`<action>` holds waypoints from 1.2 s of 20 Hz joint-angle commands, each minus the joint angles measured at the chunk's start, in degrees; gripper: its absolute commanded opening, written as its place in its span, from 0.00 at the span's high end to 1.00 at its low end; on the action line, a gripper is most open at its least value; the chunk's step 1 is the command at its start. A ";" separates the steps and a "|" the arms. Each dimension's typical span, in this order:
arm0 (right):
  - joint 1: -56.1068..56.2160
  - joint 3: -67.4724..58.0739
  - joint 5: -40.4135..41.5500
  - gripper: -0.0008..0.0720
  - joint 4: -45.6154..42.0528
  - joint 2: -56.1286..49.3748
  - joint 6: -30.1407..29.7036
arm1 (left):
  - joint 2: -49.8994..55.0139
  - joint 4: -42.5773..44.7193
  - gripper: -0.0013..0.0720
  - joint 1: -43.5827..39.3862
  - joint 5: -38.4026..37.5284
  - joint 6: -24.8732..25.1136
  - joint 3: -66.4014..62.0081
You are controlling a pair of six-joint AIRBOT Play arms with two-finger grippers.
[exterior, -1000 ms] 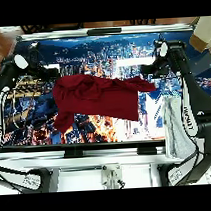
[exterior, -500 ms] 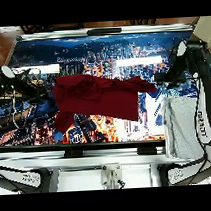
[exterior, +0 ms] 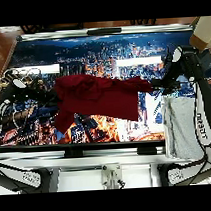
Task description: Fold the shirts.
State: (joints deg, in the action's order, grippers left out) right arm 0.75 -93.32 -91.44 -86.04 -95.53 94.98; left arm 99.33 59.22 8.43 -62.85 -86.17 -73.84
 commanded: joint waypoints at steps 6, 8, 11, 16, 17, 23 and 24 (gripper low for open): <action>-0.39 12.92 -0.50 0.26 9.29 0.76 -3.91 | -1.27 -3.48 0.94 0.28 1.92 4.17 -2.27; -0.63 20.72 3.39 0.26 15.34 1.31 -2.86 | -3.13 -2.43 0.94 0.35 1.01 5.22 -2.23; 0.90 26.80 12.98 0.26 21.75 1.33 -1.88 | -5.09 -1.18 0.94 0.44 -0.55 6.21 -2.23; 5.44 29.18 23.23 0.15 25.59 1.29 0.79 | -7.39 -0.96 0.94 0.48 -1.16 6.29 -2.23; 6.51 29.18 25.38 0.15 26.84 1.29 1.57 | -7.82 -0.96 0.94 0.48 -1.18 6.45 -2.23; 10.67 26.27 27.34 0.89 27.96 6.23 -1.75 | -14.60 -0.96 0.94 2.95 -1.68 9.75 -3.10; 10.19 23.80 27.17 0.89 24.72 9.55 -2.34 | -17.92 -0.96 0.94 3.78 -1.18 10.23 -4.70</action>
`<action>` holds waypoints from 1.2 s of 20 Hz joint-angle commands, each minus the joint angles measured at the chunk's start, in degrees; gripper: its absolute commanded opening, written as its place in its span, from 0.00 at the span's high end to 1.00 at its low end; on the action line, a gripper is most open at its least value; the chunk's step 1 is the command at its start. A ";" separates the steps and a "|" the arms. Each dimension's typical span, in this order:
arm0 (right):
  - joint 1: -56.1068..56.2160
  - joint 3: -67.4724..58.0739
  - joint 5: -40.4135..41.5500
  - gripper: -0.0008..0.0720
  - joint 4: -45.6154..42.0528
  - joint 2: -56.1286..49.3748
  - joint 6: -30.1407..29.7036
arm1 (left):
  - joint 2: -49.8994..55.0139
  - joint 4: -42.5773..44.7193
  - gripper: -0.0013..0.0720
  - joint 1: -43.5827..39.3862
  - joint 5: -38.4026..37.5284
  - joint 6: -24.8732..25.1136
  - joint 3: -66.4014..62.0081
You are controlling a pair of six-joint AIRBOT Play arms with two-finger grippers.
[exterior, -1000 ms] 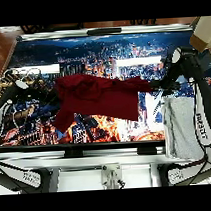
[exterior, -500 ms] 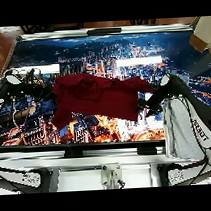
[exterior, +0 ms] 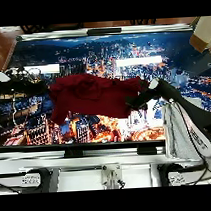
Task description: Fold the shirts.
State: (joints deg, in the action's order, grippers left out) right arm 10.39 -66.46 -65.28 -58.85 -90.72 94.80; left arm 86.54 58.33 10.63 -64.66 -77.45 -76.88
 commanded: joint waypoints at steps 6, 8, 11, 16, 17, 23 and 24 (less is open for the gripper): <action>-5.22 -30.82 8.07 0.89 -19.34 32.39 -15.06 | -30.86 -0.07 0.94 6.82 11.85 2.36 -23.21; -5.22 -37.55 14.47 0.89 -24.37 41.18 -12.26 | -39.23 -0.04 0.94 8.57 19.69 2.19 -28.33; -5.22 -40.96 14.69 0.89 -29.14 50.05 -5.66 | -49.20 1.42 0.94 12.39 25.62 -0.44 -29.38; -5.22 -40.92 -1.38 0.89 -34.01 51.82 -4.17 | -54.34 11.45 0.94 16.63 8.85 -1.88 -29.29; -5.22 -40.92 -5.22 0.89 -35.04 50.25 -4.17 | -53.66 13.55 0.94 16.65 5.99 -1.66 -28.68; -5.22 -40.89 -19.39 0.89 -37.05 29.83 0.52 | -47.23 11.17 0.94 16.46 -3.06 3.43 -14.03; -5.20 -40.89 -19.58 0.89 -36.06 25.55 2.03 | -45.70 9.35 0.94 16.46 -3.61 4.59 -10.58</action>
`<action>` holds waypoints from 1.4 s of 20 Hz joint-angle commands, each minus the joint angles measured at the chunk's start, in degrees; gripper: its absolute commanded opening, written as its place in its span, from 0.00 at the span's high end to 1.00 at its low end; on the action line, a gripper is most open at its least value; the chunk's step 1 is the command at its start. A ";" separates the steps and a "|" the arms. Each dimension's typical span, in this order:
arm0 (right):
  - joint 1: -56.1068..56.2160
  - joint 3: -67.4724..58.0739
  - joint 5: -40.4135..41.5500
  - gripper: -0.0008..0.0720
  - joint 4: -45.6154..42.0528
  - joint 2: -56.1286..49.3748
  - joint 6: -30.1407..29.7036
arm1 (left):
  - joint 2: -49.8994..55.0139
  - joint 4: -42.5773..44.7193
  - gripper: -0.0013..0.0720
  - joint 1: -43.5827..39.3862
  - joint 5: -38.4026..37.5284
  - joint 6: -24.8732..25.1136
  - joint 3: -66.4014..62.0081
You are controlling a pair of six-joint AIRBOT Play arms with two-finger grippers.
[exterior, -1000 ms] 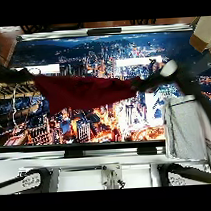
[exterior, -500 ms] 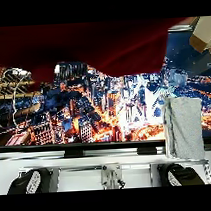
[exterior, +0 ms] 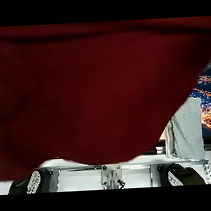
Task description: Fold the shirts.
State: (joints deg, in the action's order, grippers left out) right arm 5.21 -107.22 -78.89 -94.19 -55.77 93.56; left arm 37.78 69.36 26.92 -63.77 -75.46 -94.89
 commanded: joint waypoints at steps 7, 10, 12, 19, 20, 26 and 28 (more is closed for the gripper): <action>-0.04 -0.15 9.18 0.89 4.55 -38.47 10.75 | 25.00 -5.57 0.94 -4.26 5.62 6.21 18.80; -0.04 -0.15 18.67 0.89 5.86 -45.64 12.35 | 36.68 -8.92 0.94 -8.59 12.46 6.25 18.80; -0.15 -0.15 23.65 0.89 5.44 -48.09 12.72 | 41.97 -11.65 0.94 -11.43 19.32 6.25 18.80; -0.70 -0.15 23.89 0.85 9.60 -52.59 15.74 | 51.36 -16.92 0.93 -19.47 24.46 5.27 18.80; -0.98 -0.17 22.60 0.70 11.08 -52.19 15.54 | 51.45 -16.90 0.86 -19.34 22.05 3.82 18.69; -8.79 -0.20 -3.78 0.29 8.50 -43.69 1.81 | 51.32 -15.21 0.54 -6.21 -9.73 -3.65 10.75; -12.13 0.15 -13.33 0.29 10.34 -43.41 -1.44 | 51.25 -8.79 0.53 -3.65 -17.16 -5.64 14.08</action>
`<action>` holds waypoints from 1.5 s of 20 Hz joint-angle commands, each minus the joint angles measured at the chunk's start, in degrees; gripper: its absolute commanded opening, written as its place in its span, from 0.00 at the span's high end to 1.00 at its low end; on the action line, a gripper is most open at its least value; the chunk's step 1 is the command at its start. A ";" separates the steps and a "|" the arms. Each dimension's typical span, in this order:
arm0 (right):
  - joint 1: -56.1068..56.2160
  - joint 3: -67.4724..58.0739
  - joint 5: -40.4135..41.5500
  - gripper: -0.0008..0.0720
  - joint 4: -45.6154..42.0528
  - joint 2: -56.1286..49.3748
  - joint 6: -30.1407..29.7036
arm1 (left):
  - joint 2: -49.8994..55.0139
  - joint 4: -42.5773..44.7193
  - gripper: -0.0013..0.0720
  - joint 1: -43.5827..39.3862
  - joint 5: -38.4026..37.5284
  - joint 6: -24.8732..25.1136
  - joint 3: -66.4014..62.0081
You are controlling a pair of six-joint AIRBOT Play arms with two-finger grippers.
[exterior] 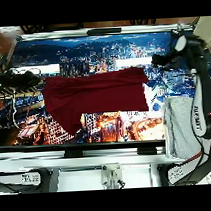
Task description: Fold the shirts.
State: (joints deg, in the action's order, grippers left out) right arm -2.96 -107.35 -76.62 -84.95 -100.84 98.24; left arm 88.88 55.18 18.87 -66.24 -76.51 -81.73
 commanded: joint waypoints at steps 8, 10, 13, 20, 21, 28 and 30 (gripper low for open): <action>-4.76 6.54 -14.14 0.29 12.59 1.64 -7.10 | 1.40 4.15 0.40 1.77 -1.70 -1.51 21.38; -4.57 6.54 -13.55 0.29 12.22 1.64 -7.41 | 2.03 2.47 0.40 -0.09 0.26 -1.09 21.33; -4.57 7.08 -14.34 0.20 9.35 1.60 -6.32 | 2.01 2.01 0.58 -3.10 3.85 -1.33 21.33; -1.79 24.09 -6.82 0.09 12.02 1.60 -7.21 | 0.96 1.99 0.94 -3.56 3.78 -0.61 20.41; -1.44 25.51 -4.83 0.09 12.00 1.60 -6.84 | 0.57 2.01 0.94 -3.54 3.65 -0.37 20.41; -0.31 30.95 -1.40 0.17 15.58 1.60 -6.58 | -0.50 1.99 0.94 -3.54 3.65 0.87 20.35; 1.49 31.85 0.70 0.17 15.43 1.25 -6.29 | -0.52 1.99 0.94 -3.54 3.58 0.87 20.35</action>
State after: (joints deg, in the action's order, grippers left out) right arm -3.07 -77.30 -78.96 -69.93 -99.29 91.50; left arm 88.51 57.19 15.38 -62.61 -75.85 -61.34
